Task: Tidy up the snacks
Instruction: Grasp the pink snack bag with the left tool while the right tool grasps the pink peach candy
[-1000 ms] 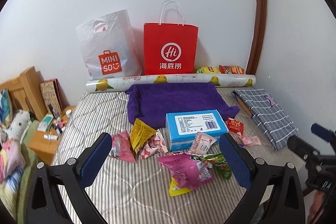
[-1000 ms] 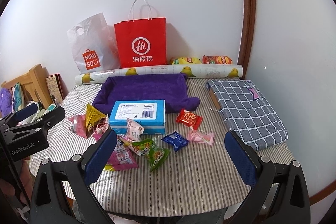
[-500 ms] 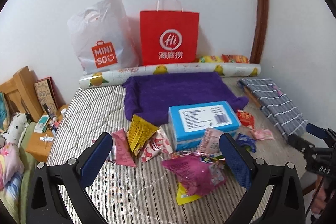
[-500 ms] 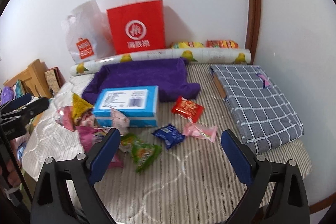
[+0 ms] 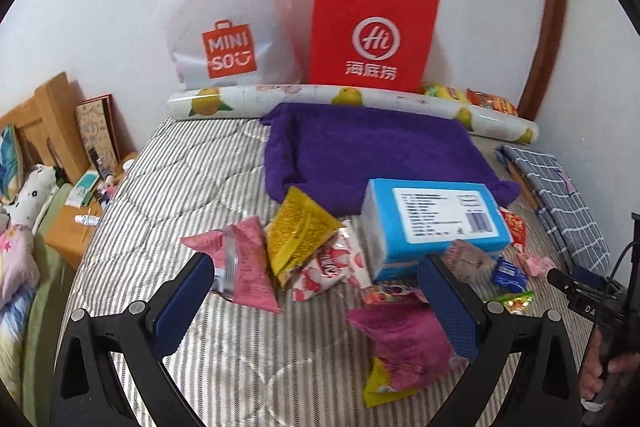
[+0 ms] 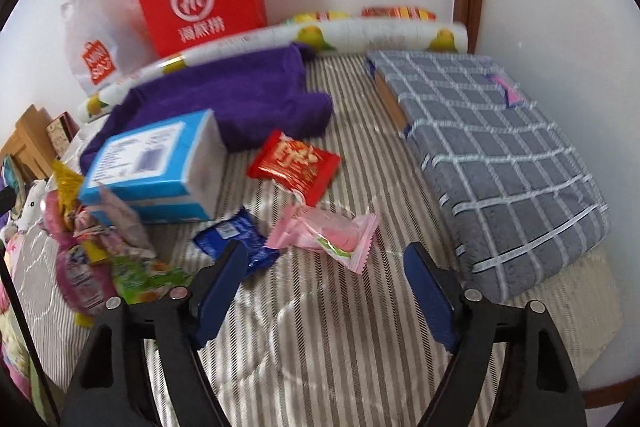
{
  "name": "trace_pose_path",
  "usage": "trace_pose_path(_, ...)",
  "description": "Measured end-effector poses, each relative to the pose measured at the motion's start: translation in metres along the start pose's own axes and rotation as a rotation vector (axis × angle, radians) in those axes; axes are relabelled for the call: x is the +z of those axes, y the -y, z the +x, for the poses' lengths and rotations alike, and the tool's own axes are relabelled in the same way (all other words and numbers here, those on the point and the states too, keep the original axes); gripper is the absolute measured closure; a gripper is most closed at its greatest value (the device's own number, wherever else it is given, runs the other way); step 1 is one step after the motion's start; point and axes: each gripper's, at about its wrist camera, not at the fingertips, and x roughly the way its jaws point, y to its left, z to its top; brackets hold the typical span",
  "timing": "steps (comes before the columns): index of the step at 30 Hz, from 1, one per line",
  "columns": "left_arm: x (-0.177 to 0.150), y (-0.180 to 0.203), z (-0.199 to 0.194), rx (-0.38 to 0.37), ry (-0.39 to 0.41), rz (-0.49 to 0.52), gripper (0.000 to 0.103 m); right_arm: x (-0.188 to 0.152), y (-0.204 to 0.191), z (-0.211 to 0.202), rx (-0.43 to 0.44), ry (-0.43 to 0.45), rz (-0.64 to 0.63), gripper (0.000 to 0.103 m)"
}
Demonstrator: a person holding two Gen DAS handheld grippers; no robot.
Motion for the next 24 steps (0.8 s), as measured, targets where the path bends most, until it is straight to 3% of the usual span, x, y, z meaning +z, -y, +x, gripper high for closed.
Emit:
trace_pose_path(5, 0.000, -0.013, 0.008, 0.013, -0.020, -0.016, 0.000, 0.005, 0.004, 0.024, 0.029, -0.038, 0.059, 0.023)
trace_pose_path(12, 0.000, -0.032, 0.022, 0.026, -0.052, -0.043, 0.000, 0.009, -0.005, 0.050, -0.018, -0.086, 0.057, 0.028)
trace_pose_path(24, -0.001, -0.049, 0.056, -0.013, -0.109, -0.070, 0.002, 0.011, -0.004, 0.052, -0.057, -0.049, 0.051, 0.037)
